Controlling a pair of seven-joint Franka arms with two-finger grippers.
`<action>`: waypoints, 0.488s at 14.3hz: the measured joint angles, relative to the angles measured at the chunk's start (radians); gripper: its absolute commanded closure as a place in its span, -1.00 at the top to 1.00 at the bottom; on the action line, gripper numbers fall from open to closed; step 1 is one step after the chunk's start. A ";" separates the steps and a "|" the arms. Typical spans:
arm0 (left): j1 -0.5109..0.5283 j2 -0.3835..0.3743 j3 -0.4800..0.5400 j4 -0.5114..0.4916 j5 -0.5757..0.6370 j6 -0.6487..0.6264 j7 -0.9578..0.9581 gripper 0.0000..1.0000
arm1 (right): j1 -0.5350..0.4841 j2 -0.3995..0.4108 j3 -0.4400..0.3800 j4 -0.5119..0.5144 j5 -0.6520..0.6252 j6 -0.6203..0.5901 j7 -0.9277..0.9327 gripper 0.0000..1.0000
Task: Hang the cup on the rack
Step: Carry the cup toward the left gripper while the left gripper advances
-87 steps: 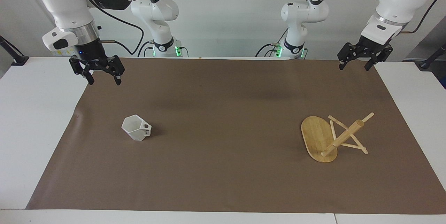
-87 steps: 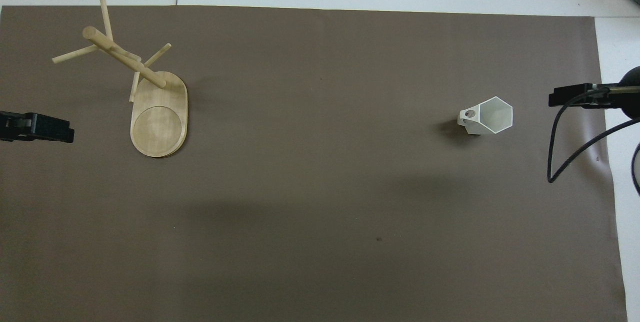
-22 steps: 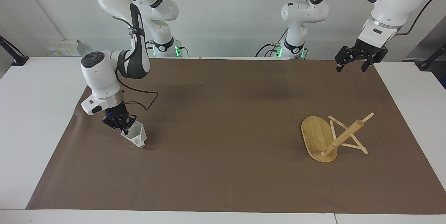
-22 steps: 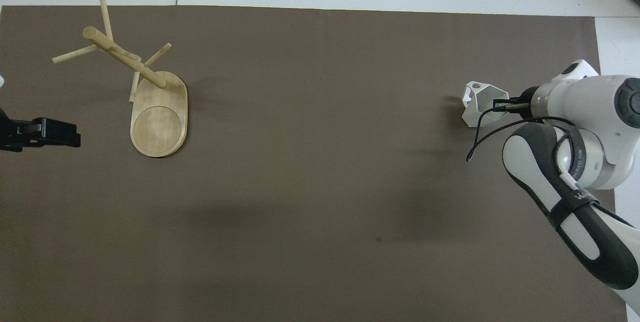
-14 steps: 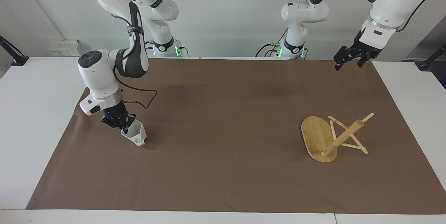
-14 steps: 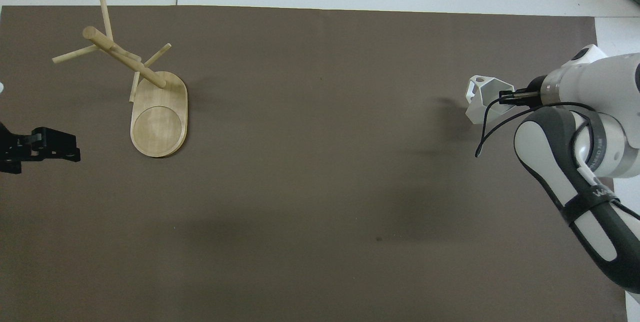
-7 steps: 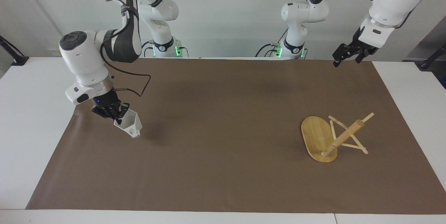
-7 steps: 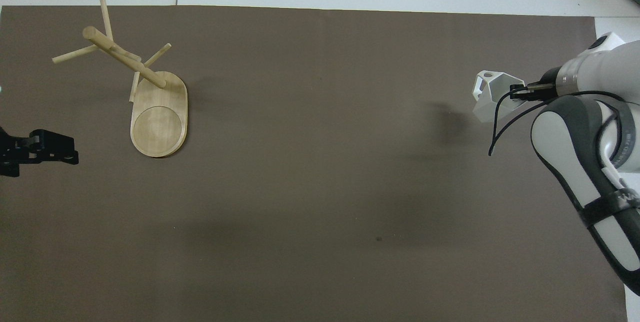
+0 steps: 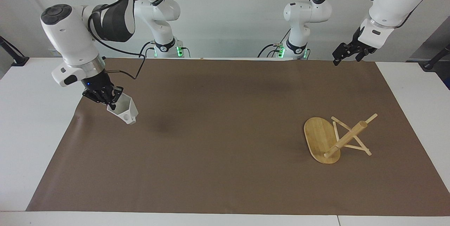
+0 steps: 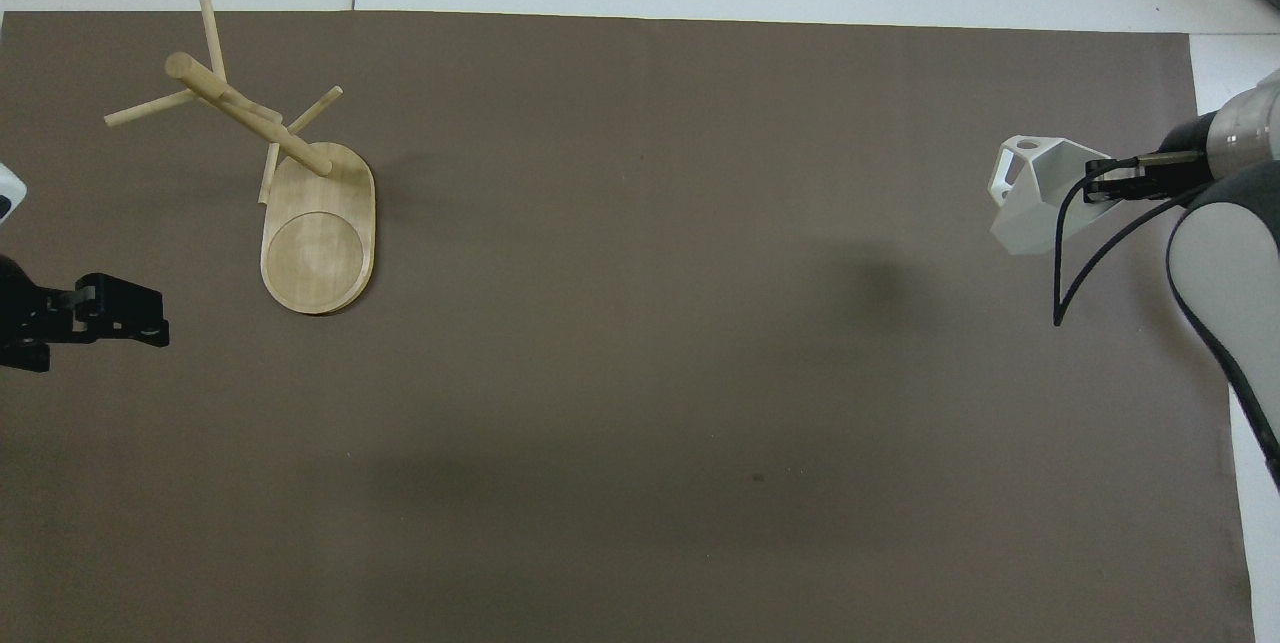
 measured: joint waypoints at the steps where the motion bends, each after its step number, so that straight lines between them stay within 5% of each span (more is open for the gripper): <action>1: -0.001 -0.002 0.000 0.000 -0.013 -0.007 -0.057 1.00 | 0.000 -0.007 -0.001 0.017 0.000 -0.034 0.000 -1.00; 7: -0.007 -0.012 -0.012 -0.002 -0.096 -0.081 -0.282 1.00 | 0.000 -0.042 0.001 0.087 0.000 -0.195 0.017 -1.00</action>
